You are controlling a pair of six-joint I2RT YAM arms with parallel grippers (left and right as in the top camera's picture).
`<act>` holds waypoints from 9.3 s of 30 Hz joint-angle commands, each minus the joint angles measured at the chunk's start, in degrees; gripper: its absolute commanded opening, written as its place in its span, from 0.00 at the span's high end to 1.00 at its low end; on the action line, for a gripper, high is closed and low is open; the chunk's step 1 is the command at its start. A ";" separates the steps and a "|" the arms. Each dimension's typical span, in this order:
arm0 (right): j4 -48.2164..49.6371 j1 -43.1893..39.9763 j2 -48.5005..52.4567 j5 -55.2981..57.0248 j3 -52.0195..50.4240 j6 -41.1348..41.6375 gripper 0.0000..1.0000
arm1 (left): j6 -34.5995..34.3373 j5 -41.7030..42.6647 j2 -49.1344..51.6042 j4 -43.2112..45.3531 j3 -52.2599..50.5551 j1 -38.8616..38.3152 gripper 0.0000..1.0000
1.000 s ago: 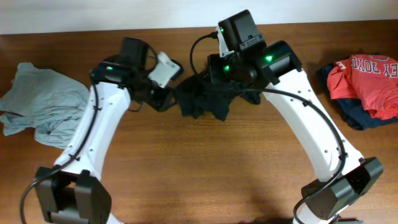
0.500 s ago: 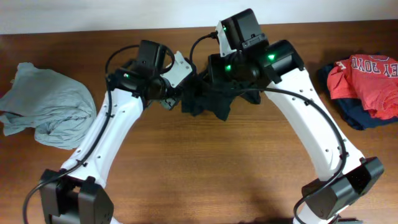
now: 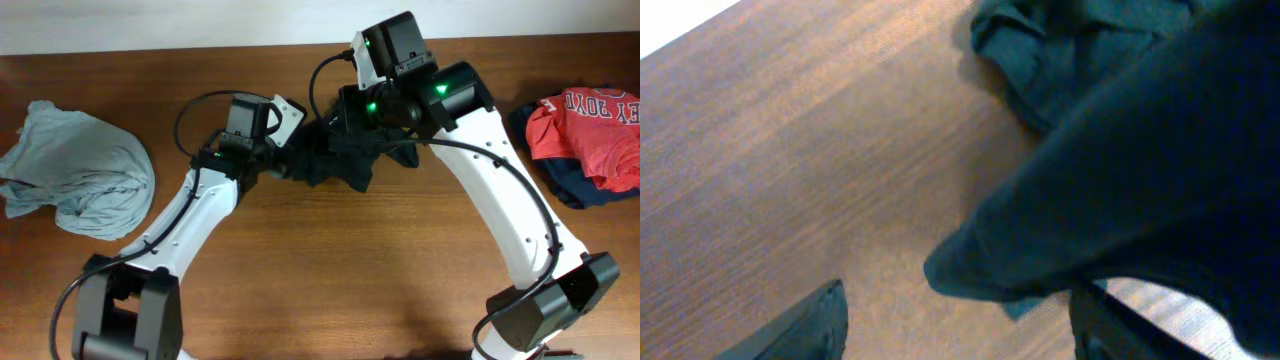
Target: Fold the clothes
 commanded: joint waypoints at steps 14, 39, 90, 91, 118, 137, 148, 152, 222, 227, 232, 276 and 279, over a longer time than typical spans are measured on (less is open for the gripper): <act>0.17 -1.42 0.11 -0.74 1.05 -0.66 0.96 | -6.38 0.44 6.93 13.73 -1.22 0.35 0.85; -3.72 -4.81 0.13 -0.72 1.05 -0.90 0.96 | -11.47 -14.58 -17.38 1.53 10.91 3.23 1.00; 46.07 24.87 5.29 28.74 -38.07 4.22 0.52 | -11.52 -18.01 -20.63 4.61 10.91 3.23 0.99; 47.21 24.87 5.95 29.00 -38.07 4.20 0.52 | -11.52 -18.01 -20.63 4.61 10.91 3.23 0.99; 48.35 17.42 10.64 33.79 -37.97 2.84 0.96 | -11.54 -18.03 -20.61 3.13 10.91 3.23 0.99; 3.63 5.35 -11.37 18.73 -3.43 -4.09 0.96 | -15.28 -23.52 -22.27 3.15 11.21 3.23 0.99; 1.95 -1.40 -7.06 -0.61 -7.30 -7.10 0.44 | -16.52 -23.52 -22.67 1.99 11.23 3.23 0.99; 4.96 -1.27 -3.93 -6.45 -11.37 -9.03 0.43 | -16.50 -23.54 -22.67 1.84 11.23 3.26 1.00; 15.82 -3.17 -9.49 -11.98 -20.61 -8.90 0.96 | -16.52 -26.95 -22.67 2.82 11.21 3.56 0.99; -0.09 -7.96 -9.68 -11.98 -5.75 -13.11 0.96 | -17.66 -23.85 -22.73 4.68 11.23 3.56 0.99; -10.95 -12.20 -9.68 -8.50 7.39 -14.60 0.96 | -19.80 -21.64 -23.56 6.62 11.34 3.56 0.99; -18.21 -32.11 -9.25 1.99 15.45 -12.55 0.96 | -33.86 -12.94 -6.80 28.89 11.37 -6.47 0.99; -18.25 -31.78 -8.87 1.95 14.99 -12.50 0.96 | -33.81 -12.94 -5.09 29.40 11.37 -6.40 0.99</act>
